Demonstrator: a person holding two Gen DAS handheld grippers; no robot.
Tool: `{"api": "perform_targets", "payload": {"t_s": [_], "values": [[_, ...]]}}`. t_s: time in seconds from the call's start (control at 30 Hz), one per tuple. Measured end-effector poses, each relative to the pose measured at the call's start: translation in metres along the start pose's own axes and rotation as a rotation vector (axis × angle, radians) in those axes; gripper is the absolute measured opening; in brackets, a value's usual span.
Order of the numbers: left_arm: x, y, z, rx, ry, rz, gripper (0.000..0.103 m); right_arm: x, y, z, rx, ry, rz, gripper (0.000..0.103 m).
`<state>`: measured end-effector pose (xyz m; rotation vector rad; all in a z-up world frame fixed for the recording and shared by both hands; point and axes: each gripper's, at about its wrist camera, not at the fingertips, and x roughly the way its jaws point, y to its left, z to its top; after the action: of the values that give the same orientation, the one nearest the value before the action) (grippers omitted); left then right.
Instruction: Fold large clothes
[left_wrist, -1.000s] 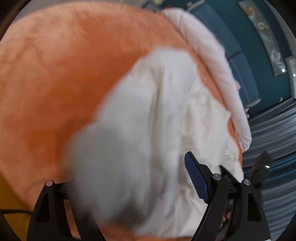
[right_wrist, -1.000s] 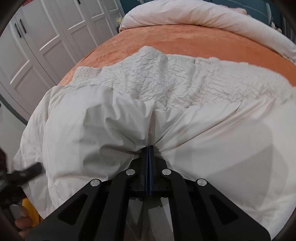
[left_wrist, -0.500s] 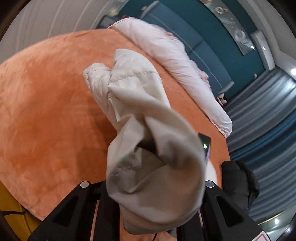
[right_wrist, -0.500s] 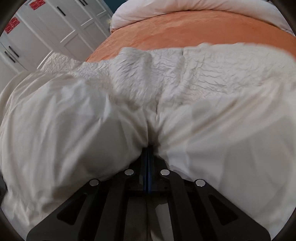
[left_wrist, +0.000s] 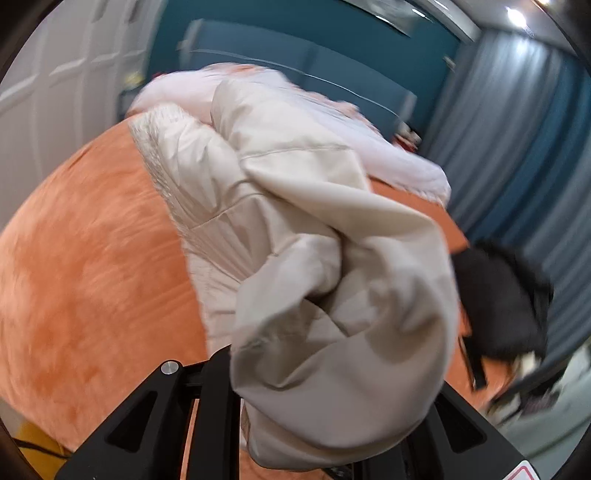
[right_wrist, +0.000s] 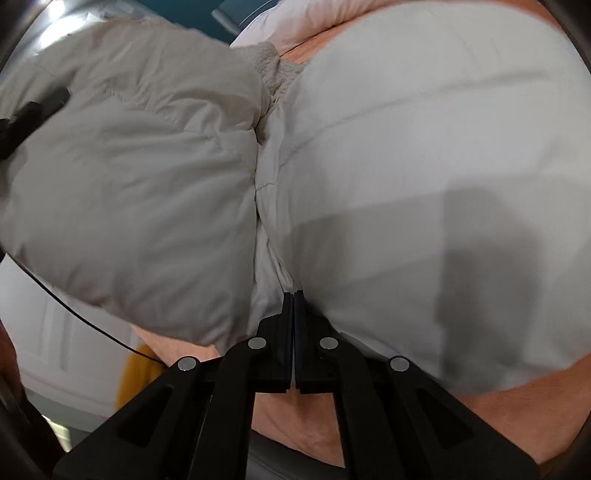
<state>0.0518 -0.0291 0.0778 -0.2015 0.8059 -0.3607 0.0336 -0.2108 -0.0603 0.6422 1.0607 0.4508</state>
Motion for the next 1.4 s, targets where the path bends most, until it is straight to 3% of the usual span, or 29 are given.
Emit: {"api": "perform_targets", "payload": {"t_s": [0.1,0.2,0.4,0.57,0.7,0.73,0.77,0.8,0.83,0.93,1.03,1.2,1.23,1.33,1.4], "values": [[0.022,-0.041,-0.003,0.099,0.036,-0.040,0.011,-0.011,-0.013,-0.005,0.102,0.007,0.056,0.000],[0.052,-0.073,-0.009,0.175,0.096,-0.073,0.011,-0.038,-0.012,-0.019,0.115,-0.010,0.038,0.002],[0.119,-0.121,-0.038,0.318,0.211,-0.091,0.011,-0.128,-0.030,-0.047,0.087,-0.135,-0.143,0.002],[0.152,-0.147,-0.065,0.412,0.237,-0.072,0.011,-0.211,-0.064,-0.064,0.136,-0.281,-0.296,0.003],[0.161,-0.162,-0.086,0.487,0.229,-0.047,0.011,-0.255,-0.074,-0.043,0.125,-0.390,-0.322,0.003],[0.163,-0.163,-0.088,0.494,0.226,-0.042,0.011,-0.262,-0.073,-0.032,0.108,-0.417,-0.325,0.010],[0.165,-0.162,-0.090,0.496,0.226,-0.036,0.011,-0.263,-0.068,-0.019,0.092,-0.435,-0.324,0.016],[0.167,-0.161,-0.092,0.497,0.226,-0.032,0.011,-0.260,-0.068,-0.004,0.061,-0.458,-0.313,0.029],[0.169,-0.162,-0.095,0.505,0.227,-0.029,0.011,-0.256,-0.063,0.009,0.040,-0.473,-0.313,0.033],[0.171,-0.165,-0.108,0.547,0.239,-0.029,0.011,-0.236,-0.054,0.035,-0.009,-0.472,-0.311,0.033],[0.185,-0.177,-0.101,0.579,0.279,-0.027,0.011,-0.230,-0.048,0.044,0.015,-0.484,-0.279,0.033],[0.196,-0.190,-0.097,0.618,0.284,0.006,0.012,-0.230,-0.048,0.032,0.045,-0.471,-0.292,0.033],[0.192,-0.193,-0.092,0.596,0.279,-0.004,0.014,-0.241,-0.056,0.027,0.050,-0.472,-0.297,0.033],[0.157,-0.182,-0.082,0.434,0.262,-0.085,0.040,-0.256,-0.061,0.019,0.036,-0.473,-0.328,0.034],[0.120,-0.171,-0.073,0.351,0.190,-0.133,0.069,-0.260,-0.057,0.019,0.009,-0.478,-0.335,0.037]]}}
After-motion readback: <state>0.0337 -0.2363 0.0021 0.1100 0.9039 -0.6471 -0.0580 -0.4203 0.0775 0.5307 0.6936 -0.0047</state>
